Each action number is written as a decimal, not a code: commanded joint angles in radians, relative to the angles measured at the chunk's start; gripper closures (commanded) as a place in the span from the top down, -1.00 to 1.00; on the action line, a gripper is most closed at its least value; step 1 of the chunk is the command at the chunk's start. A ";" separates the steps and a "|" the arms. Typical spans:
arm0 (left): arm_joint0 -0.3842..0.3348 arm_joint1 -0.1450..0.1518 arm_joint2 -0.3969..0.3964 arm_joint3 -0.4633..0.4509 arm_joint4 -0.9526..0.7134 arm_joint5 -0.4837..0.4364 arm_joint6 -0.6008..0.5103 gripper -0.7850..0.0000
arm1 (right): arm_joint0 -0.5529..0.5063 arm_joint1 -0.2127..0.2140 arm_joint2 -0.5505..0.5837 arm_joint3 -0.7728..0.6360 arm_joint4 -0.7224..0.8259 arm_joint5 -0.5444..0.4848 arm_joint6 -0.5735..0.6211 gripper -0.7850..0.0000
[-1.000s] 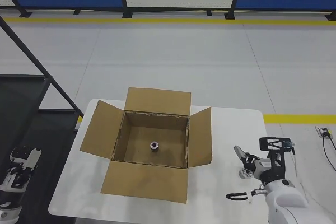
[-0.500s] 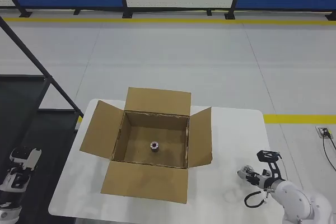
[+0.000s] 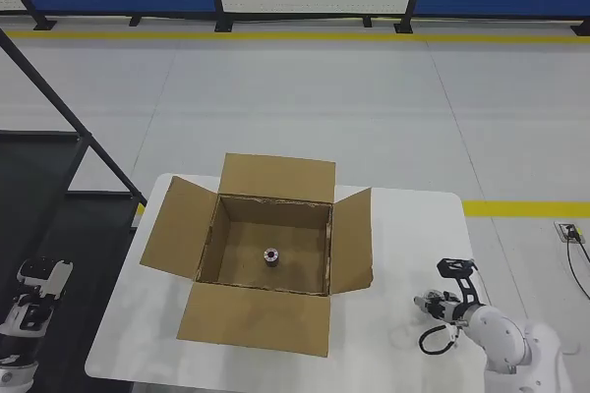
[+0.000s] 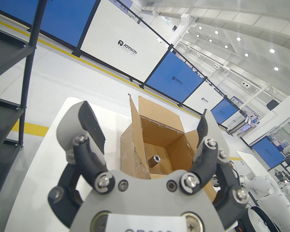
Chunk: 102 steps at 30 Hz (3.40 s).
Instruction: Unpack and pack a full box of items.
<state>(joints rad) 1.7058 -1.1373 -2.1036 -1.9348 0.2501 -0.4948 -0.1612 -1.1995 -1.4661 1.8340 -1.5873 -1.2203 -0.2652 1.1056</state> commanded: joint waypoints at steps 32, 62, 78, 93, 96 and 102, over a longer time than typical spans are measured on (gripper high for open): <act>0.000 0.000 0.000 0.000 0.000 0.000 0.000 1.00 | 0.410 -0.082 -0.889 -0.116 -0.189 0.277 0.015 -1.00; 0.000 0.000 0.000 0.000 0.000 0.000 0.000 1.00 | 0.905 -0.290 -1.110 0.976 0.130 0.239 -0.066 -0.18; 0.000 0.000 0.000 0.000 0.000 0.000 0.000 1.00 | 0.889 -0.277 -1.060 0.872 0.106 0.261 -0.094 1.00; 0.000 0.000 0.000 0.000 0.000 0.000 0.000 1.00 | 0.201 -0.101 -0.634 -0.454 -0.065 0.184 -0.024 1.00; 0.000 0.000 0.000 0.000 0.000 0.000 0.000 1.00 | 0.082 -0.087 -0.536 -0.582 0.013 0.152 -0.072 1.00; 0.000 0.000 0.000 0.000 0.000 0.000 0.000 1.00 | 0.060 -0.083 -0.511 -0.601 0.021 0.145 -0.070 1.00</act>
<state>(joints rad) 1.7058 -1.1373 -2.1036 -1.9348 0.2501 -0.4948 -0.1612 -1.1400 -1.5494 1.3234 -2.1884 -1.1994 -0.1209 1.0354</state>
